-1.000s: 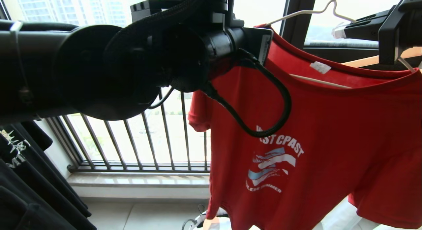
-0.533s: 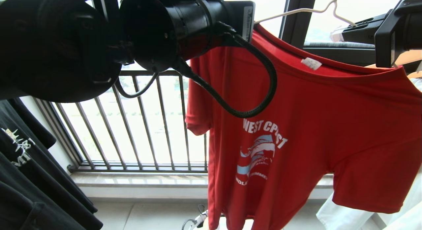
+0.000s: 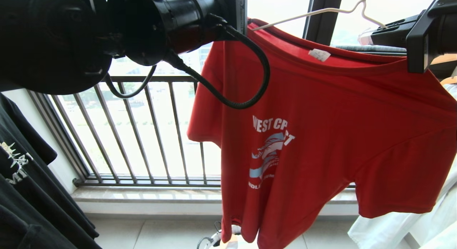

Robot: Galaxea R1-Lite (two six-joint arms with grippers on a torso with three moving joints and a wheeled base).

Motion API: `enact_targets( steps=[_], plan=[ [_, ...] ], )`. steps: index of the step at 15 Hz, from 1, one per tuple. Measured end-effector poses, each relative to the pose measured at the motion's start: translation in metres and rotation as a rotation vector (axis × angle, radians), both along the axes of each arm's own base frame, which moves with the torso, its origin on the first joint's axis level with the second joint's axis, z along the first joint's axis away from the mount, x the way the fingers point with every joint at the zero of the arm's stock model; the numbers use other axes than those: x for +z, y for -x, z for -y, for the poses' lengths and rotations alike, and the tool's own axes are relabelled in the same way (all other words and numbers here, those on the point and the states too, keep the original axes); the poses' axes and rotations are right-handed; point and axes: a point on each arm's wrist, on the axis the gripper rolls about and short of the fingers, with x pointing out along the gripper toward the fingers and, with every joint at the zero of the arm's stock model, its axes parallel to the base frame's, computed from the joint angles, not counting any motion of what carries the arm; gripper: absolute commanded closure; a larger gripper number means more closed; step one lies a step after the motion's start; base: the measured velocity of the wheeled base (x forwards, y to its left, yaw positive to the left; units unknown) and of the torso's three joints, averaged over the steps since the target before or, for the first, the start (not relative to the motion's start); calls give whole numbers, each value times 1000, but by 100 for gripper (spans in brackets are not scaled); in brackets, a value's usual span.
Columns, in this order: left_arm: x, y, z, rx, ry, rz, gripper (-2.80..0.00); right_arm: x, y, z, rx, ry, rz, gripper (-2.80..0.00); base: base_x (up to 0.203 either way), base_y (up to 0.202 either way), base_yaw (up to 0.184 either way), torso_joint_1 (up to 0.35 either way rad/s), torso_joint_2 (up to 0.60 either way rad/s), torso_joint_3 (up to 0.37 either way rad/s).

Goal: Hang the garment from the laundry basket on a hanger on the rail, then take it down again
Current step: Take the clothes off the clothes rack

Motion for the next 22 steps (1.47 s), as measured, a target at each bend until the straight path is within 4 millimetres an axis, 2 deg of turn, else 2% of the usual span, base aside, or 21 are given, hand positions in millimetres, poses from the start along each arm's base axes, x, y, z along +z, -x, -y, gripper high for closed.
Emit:
enact_targets(
  steps=[5,9,12,13,18,21,22],
  plan=[
    [6,17,18,-82,5,17,0,0,0,0,1,0,0,0,0,0,0,0,0,0],
    [3,20,35,-124,-20,14,0,0,0,0,0,0,0,0,0,0,0,0,0,0],
    [-3,19,39,-131,-39,1,0,0,0,0,0,0,2,0,0,0,0,0,0,0],
    [-3,20,40,-134,-40,1,-280,0,0,0,1,0,2,0,0,0,0,0,0,0],
    [-2,30,40,-160,-40,0,-280,0,-1,0,0,0,2,0,0,0,0,0,0,0],
    [-10,40,32,-171,-69,-24,-280,0,-2,-1,0,0,2,0,0,0,0,0,0,0],
    [-14,46,26,-173,-79,-36,0,0,-3,-1,0,0,1,0,0,0,0,0,0,0]
  ],
)
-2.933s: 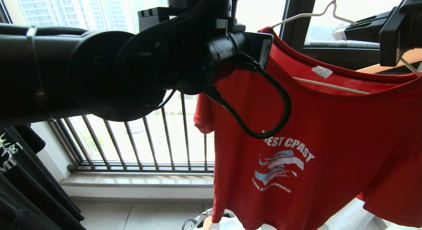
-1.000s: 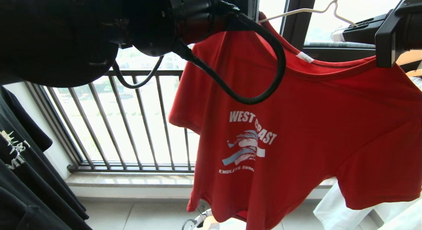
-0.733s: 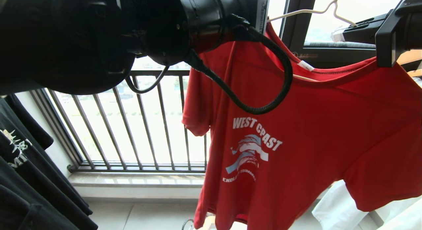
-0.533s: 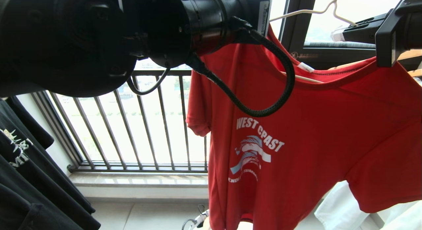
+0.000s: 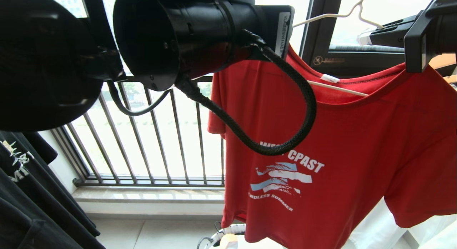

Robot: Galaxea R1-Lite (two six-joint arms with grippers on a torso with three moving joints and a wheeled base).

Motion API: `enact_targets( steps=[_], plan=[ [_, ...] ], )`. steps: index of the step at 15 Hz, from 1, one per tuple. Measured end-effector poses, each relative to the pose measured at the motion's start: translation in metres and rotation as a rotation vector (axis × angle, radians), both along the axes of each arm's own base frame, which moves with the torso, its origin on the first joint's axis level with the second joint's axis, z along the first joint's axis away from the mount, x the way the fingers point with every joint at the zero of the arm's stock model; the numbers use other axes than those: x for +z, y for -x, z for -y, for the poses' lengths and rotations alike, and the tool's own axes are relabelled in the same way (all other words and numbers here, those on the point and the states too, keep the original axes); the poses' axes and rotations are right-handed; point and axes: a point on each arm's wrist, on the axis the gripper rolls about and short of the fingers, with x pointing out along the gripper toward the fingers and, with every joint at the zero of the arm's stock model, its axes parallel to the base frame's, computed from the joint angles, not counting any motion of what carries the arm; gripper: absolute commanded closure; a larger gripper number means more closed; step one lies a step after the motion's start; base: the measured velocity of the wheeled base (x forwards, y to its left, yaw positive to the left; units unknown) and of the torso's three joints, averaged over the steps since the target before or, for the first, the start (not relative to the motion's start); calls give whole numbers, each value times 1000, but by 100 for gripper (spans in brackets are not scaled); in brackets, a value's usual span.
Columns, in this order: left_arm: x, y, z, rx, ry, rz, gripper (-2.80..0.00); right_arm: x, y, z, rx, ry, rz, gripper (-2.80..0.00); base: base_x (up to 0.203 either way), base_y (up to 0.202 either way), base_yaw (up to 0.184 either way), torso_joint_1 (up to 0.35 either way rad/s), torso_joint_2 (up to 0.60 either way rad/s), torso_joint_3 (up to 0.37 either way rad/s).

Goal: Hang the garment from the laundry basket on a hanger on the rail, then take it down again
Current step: Take the clothes off the clothes rack

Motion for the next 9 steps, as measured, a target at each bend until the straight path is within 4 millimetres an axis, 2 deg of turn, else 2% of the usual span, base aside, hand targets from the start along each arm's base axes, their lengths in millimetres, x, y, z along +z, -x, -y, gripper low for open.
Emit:
enact_targets(
  steps=[4,9],
  plan=[
    [-14,27,-39,-3,-22,-43,0,-1,-1,0,-20,2,-5,0,0,0,0,0,0,0],
    [-31,70,-108,12,12,-81,0,-3,2,1,-39,8,-13,0,0,0,0,0,0,0]
  ],
)
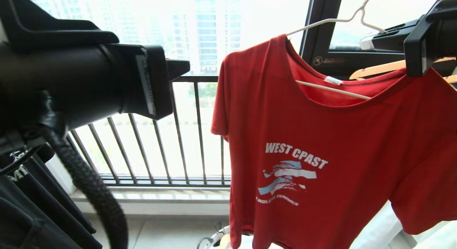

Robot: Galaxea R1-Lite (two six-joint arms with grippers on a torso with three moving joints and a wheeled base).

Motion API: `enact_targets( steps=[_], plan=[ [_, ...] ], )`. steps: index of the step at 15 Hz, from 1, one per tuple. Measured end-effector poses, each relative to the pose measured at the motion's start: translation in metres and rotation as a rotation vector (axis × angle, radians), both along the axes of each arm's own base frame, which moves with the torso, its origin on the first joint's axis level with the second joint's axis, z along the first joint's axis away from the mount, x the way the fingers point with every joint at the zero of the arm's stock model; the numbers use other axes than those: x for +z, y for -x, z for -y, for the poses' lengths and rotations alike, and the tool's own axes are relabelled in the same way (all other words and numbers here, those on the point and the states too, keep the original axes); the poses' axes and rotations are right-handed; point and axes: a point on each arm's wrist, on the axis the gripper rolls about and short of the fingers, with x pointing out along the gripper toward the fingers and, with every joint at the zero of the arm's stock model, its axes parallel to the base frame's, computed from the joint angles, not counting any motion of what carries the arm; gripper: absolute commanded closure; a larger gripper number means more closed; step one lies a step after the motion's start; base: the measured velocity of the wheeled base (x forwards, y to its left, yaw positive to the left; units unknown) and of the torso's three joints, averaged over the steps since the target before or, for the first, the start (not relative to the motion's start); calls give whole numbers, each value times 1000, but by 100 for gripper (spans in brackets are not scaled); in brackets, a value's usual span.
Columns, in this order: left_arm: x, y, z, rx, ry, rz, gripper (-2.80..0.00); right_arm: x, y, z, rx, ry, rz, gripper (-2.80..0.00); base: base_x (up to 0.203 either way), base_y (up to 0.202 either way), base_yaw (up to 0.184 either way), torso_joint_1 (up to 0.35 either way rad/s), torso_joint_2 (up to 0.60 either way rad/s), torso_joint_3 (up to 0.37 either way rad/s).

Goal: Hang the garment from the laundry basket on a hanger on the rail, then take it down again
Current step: Take the clothes off the clothes rack

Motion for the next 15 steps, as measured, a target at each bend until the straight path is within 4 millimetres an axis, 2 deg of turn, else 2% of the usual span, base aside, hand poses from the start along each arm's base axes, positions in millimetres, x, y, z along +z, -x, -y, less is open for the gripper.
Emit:
enact_targets(
  steps=[1,2,6,10,13,15],
  plan=[
    [-1,7,-11,4,15,2,0,0,0,0,0,0,0,0,0,0,0,0,0,0],
    [-2,14,-23,8,31,8,0,0,0,0,-1,0,-1,-280,0,0,0,0,0,0],
    [2,31,-50,25,84,43,0,-1,2,1,-2,3,-11,-280,0,0,0,0,0,0],
    [1,34,-54,28,84,45,0,0,15,5,-6,12,-34,-280,0,0,0,0,0,0],
    [-12,33,-52,26,50,19,0,3,36,15,-37,14,-31,-280,0,0,0,0,0,0],
    [-24,32,-51,30,15,-8,0,6,58,27,-71,12,-26,-280,0,0,0,0,0,0]
  ],
)
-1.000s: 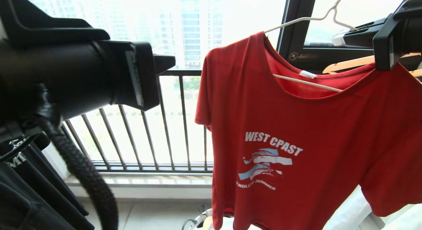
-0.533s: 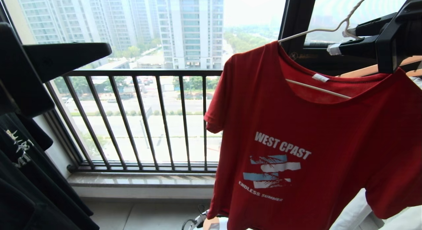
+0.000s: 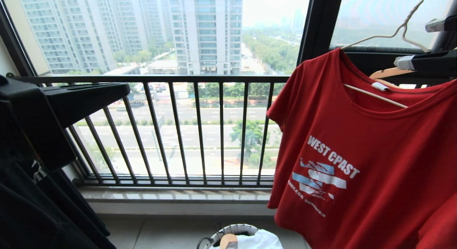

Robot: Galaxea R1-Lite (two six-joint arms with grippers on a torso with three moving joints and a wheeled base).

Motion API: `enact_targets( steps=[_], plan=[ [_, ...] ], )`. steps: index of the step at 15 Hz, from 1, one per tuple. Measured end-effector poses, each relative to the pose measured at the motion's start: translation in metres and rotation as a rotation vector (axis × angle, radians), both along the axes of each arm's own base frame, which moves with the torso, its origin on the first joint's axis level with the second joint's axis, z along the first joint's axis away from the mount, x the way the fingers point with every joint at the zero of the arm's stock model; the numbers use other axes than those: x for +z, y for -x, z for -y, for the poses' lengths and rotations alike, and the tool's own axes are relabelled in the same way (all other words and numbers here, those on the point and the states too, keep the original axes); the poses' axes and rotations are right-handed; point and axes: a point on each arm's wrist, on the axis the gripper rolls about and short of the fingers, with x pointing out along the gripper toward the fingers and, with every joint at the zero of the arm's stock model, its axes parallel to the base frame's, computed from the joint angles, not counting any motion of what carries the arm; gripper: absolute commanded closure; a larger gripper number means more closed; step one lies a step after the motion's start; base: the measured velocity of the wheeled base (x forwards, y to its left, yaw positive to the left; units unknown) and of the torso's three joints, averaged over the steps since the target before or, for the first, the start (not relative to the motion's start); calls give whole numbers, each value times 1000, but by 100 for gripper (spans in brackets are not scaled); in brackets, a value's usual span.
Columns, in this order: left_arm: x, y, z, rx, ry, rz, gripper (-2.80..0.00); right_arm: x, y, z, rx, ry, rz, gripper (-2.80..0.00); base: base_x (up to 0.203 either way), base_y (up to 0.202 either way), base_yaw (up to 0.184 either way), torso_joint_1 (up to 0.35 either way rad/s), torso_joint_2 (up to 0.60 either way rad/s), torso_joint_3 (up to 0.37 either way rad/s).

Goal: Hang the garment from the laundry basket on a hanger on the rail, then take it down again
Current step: Take the clothes off the clothes rack

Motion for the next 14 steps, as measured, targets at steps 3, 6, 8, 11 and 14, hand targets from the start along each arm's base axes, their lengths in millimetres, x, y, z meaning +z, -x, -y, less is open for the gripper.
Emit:
enact_targets(
  steps=[3,6,8,11,14],
  plan=[
    [-19,-5,-2,39,-71,-57,0,6,46,14,-18,-8,26,-280,0,0,0,0,0,0],
    [-30,-7,-10,90,-90,-75,0,4,97,27,-35,-15,36,0,0,0,0,0,0,0],
    [-33,-5,-20,127,-84,-71,0,1,129,35,-49,-71,54,0,0,0,0,0,0,0],
    [-38,4,-43,141,-53,-49,0,-7,168,44,-65,-214,78,0,0,0,0,0,0,0],
    [-43,28,-76,278,0,17,0,-24,206,53,-72,-402,79,0,0,0,0,0,0,0]
  ],
)
